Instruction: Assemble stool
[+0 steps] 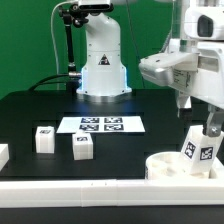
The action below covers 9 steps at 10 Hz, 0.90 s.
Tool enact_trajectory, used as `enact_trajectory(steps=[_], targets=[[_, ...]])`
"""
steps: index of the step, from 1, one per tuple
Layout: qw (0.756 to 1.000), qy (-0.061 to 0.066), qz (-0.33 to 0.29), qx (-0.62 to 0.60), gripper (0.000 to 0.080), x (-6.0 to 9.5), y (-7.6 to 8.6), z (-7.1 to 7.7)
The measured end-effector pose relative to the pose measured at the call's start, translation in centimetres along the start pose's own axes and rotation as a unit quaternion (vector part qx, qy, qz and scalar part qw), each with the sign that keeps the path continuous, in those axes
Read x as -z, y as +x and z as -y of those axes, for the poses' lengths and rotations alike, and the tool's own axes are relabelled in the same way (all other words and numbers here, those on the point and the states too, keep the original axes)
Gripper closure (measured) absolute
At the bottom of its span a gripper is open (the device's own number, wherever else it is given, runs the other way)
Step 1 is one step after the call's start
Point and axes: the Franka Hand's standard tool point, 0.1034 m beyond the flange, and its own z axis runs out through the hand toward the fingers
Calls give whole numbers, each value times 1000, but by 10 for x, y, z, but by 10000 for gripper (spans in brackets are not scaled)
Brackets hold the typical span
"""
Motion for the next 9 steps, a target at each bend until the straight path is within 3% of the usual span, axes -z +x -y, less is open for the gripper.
enact_trajectory(steps=[6,7,8,9], targets=[[1000,10,-4,-2,151,-18,0,4],[1000,10,-4,-2,272,-19,0,4],[1000,10,-4,-3,272,-19,0,4],[1000,12,-4,-6,451,-19,-1,5]])
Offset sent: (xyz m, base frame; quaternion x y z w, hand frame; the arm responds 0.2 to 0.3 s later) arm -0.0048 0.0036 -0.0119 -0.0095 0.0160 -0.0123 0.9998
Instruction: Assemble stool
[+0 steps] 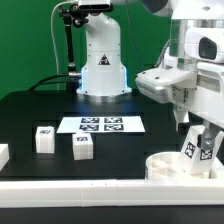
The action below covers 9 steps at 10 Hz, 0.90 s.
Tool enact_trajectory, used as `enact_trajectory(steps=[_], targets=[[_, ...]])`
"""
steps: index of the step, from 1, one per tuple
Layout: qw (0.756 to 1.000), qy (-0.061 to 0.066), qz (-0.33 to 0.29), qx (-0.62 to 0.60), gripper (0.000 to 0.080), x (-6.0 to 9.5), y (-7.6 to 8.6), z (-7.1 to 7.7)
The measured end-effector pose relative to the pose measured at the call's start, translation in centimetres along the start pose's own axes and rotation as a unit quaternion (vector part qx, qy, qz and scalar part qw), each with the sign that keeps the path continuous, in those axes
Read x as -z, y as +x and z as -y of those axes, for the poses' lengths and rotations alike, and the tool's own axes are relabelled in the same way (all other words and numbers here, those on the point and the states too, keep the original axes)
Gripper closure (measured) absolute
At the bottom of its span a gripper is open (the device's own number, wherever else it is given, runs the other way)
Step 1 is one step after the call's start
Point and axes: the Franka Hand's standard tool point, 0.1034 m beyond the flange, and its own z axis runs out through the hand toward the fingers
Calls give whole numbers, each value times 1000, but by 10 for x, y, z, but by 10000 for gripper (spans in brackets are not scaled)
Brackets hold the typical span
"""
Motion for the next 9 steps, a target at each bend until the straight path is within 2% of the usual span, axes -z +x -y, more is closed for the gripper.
enact_trajectory(steps=[2,4,8,9], targets=[[1000,1,0,-18,462,0,0,1],[994,4,-1,-107,462,-1,-1,2],[953,6,-3,-302,462,-1,-1,3],[936,8,-3,-352,462,-1,-1,3]])
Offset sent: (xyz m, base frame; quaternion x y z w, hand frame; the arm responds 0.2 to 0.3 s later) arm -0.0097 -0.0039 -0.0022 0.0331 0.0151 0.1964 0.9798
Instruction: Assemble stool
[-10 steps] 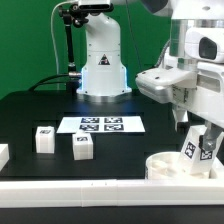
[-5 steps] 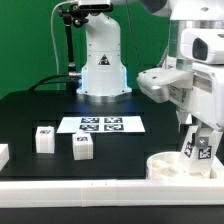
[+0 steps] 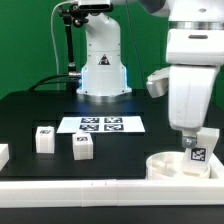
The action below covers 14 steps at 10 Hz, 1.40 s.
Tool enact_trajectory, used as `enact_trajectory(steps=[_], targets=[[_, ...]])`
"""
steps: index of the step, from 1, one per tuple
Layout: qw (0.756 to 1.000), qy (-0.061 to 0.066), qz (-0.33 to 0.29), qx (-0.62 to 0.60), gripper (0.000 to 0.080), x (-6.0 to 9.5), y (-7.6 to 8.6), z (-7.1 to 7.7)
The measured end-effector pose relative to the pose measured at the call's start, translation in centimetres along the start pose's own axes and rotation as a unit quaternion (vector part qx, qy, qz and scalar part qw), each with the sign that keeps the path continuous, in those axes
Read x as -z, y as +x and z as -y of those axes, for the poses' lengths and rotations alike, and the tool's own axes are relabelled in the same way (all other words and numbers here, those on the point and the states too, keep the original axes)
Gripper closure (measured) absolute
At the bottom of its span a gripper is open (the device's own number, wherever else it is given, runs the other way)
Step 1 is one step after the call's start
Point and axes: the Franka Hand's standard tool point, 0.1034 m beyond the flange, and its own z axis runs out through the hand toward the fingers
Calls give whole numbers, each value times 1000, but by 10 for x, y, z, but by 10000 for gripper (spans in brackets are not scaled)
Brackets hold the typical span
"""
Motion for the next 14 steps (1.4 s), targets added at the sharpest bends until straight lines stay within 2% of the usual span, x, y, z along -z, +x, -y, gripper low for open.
enact_trajectory(steps=[3,6,10,14], targets=[[994,1,-1,-110,462,0,1,1],[977,4,-4,-214,461,-1,1,1],[924,21,-27,-381,461,-2,0,1],[867,28,-29,-497,461,-2,1,1]])
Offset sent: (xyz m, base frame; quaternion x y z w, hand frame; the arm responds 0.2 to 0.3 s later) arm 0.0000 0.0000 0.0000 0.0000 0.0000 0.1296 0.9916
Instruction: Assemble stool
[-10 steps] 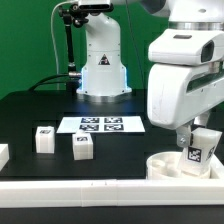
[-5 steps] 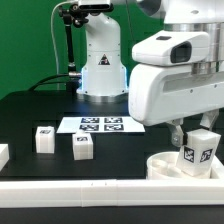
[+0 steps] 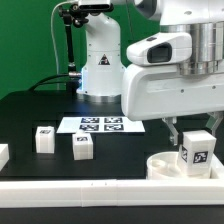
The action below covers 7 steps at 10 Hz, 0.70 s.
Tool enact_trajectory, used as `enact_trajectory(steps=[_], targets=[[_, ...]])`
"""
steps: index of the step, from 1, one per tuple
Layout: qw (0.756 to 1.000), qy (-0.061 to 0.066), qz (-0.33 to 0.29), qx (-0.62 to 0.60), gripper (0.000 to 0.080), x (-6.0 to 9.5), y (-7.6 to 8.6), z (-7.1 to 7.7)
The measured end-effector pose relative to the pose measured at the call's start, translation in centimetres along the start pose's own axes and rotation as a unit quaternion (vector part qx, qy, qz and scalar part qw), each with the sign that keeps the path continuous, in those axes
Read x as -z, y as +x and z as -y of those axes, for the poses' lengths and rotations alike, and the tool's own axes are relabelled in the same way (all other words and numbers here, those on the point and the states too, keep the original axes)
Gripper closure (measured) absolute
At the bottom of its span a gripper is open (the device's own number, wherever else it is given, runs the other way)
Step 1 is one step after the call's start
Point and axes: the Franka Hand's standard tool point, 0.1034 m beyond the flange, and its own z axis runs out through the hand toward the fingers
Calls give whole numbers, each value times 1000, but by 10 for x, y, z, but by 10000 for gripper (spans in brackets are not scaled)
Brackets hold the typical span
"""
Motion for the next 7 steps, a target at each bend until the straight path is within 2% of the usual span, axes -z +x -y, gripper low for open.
enact_trajectory(steps=[3,6,7], targets=[[991,6,-8,-136,461,-1,-2,3],[965,11,-16,-263,461,-2,-5,8],[948,15,-16,-317,461,-2,-5,8]])
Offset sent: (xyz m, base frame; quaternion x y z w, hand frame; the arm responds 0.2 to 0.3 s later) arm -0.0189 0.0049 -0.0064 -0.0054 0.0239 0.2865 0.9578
